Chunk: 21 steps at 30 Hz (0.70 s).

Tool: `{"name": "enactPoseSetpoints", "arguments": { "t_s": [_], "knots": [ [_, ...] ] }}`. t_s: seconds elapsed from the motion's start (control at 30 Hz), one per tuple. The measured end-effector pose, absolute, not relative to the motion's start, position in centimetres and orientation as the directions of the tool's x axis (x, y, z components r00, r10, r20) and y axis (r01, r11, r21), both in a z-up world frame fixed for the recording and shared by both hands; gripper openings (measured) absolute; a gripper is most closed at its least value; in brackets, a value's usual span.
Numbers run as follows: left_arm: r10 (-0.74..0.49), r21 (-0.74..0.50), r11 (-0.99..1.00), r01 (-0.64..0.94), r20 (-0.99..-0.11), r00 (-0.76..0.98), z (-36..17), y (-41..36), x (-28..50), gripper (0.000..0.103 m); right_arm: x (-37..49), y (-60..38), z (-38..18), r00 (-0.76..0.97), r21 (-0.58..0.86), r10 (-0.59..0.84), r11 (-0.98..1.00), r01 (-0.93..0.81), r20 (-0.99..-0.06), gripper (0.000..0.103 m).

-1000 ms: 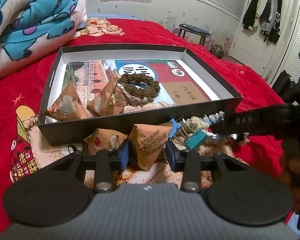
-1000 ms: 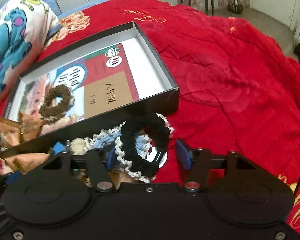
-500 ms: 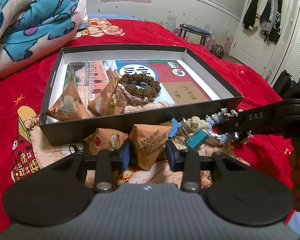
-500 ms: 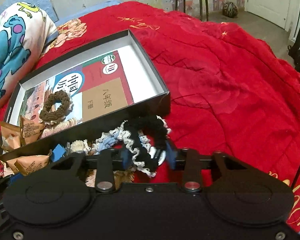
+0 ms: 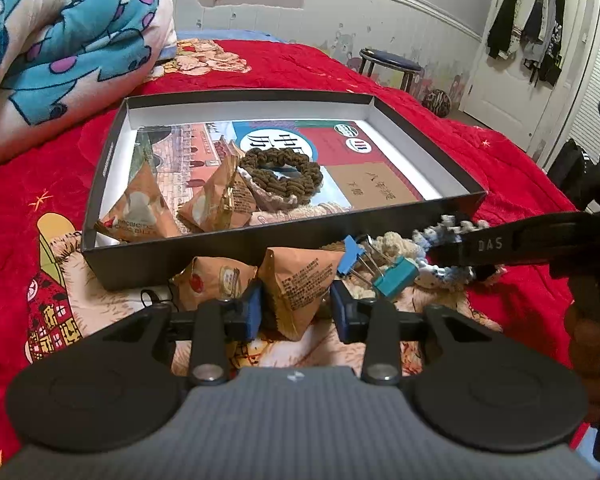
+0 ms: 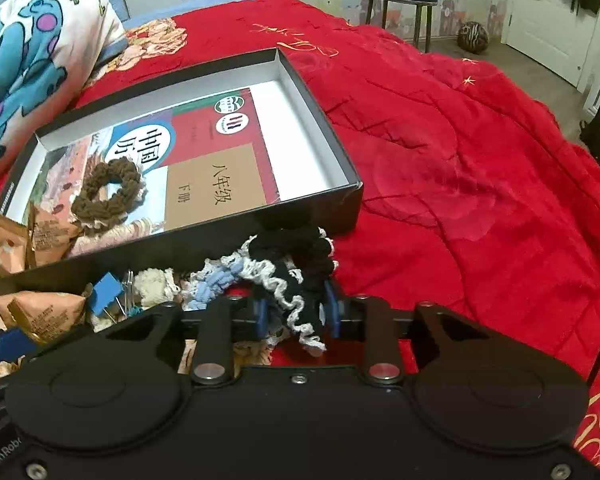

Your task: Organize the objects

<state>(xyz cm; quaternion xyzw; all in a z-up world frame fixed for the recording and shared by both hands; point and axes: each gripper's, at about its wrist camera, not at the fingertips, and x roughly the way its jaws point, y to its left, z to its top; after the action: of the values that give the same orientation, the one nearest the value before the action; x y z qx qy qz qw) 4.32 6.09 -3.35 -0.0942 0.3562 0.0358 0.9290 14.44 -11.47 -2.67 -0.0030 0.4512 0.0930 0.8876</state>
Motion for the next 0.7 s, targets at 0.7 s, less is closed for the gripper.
{"name": "enactPoseSetpoints", "arguments": {
  "t_s": [0.7],
  "knots": [
    [-0.008,-0.173,0.976,-0.130,-0.629,0.777,-1.7,6.2,3.6,0.032,12.3,-12.4,1.7,0.681,0.212,0.279,0.960,-0.183,-0.677,0.018]
  ]
}}
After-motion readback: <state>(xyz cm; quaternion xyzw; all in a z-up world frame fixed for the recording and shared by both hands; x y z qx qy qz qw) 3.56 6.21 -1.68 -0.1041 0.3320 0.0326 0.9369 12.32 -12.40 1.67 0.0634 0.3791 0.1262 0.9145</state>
